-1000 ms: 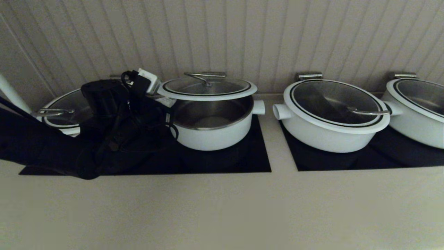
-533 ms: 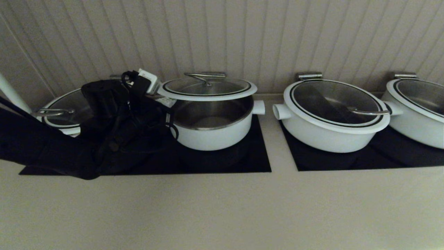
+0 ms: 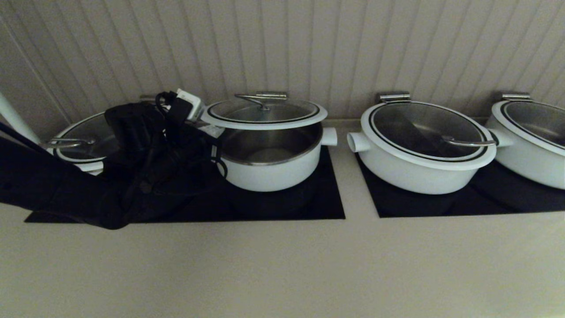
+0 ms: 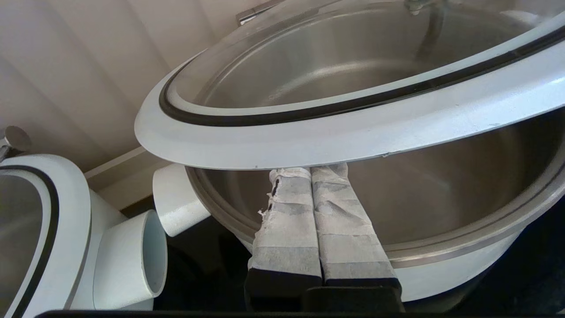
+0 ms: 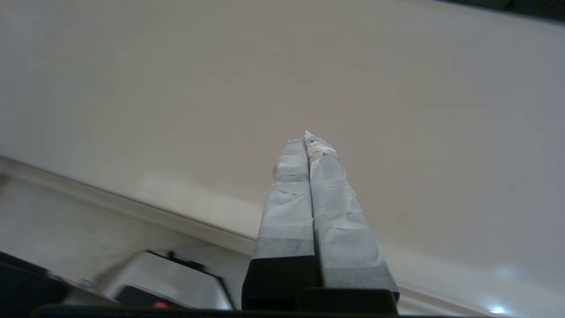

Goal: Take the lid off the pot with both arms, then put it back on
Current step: Open the pot lid completely

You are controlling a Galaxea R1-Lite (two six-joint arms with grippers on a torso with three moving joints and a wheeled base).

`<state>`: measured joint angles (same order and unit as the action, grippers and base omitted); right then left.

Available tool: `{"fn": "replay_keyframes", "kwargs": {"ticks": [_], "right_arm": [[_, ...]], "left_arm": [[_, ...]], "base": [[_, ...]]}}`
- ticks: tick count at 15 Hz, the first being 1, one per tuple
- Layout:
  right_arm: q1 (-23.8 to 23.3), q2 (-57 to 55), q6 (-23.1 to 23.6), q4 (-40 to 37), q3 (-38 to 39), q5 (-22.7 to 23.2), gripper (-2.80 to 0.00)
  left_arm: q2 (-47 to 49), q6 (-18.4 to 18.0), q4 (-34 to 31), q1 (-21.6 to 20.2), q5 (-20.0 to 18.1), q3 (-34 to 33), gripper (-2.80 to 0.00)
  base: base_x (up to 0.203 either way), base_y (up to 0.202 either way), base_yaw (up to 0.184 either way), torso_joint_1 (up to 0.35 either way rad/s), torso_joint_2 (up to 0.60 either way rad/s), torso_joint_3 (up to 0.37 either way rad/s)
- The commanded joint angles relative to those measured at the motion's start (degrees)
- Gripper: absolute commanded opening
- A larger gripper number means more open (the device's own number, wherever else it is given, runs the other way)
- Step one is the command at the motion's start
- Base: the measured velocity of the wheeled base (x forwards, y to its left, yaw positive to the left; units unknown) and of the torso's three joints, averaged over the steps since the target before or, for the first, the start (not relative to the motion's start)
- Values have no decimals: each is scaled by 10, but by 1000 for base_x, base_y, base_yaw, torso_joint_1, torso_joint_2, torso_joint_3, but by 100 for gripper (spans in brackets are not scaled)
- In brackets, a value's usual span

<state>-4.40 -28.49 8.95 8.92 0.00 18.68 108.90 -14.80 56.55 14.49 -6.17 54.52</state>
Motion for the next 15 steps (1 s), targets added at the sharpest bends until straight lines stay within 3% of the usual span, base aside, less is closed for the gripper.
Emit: {"fn": "replay_keyframes", "kwargs": {"ticks": [1, 3, 4, 6, 7, 8, 10, 11, 12, 15], "right_arm": [[0, 1, -54, 0, 0, 1, -280], [18, 18, -158, 0, 0, 1, -280], [34, 40, -233, 0, 0, 1, -280], [52, 91, -441, 1, 0, 1, -280], [55, 108, -585, 1, 0, 1, -280], [56, 120, -760, 4, 0, 1, -280], [57, 138, -1030, 54, 0, -3, -280], [57, 147, -1135, 79, 0, -5, -280], [57, 155, -1195, 102, 0, -7, -280], [51, 194, -1210, 115, 0, -9, -280]], "left_arm": [[6, -1, 3, 0, 0, 2, -280], [7, -1, 3, 0, 1, 2, -280], [7, -1, 3, 0, 1, 2, -280], [8, -1, 3, 0, 1, 2, -280], [8, -1, 3, 0, 1, 2, -280], [8, -1, 3, 0, 1, 2, -280], [8, -1, 3, 0, 1, 3, -280], [8, -1, 3, 0, 2, 5, -280], [8, -1, 3, 0, 4, 9, -280], [6, -1, 3, 0, 4, 10, -280]], "base": [[0, 0, 0, 0, 0, 0], [0, 0, 0, 0, 0, 0], [0, 0, 0, 0, 0, 0], [0, 0, 0, 0, 0, 0], [0, 0, 0, 0, 0, 0], [0, 0, 0, 0, 0, 0], [0, 0, 0, 0, 0, 0], [0, 0, 0, 0, 0, 0], [0, 0, 0, 0, 0, 0], [0, 0, 0, 0, 0, 0]]}}
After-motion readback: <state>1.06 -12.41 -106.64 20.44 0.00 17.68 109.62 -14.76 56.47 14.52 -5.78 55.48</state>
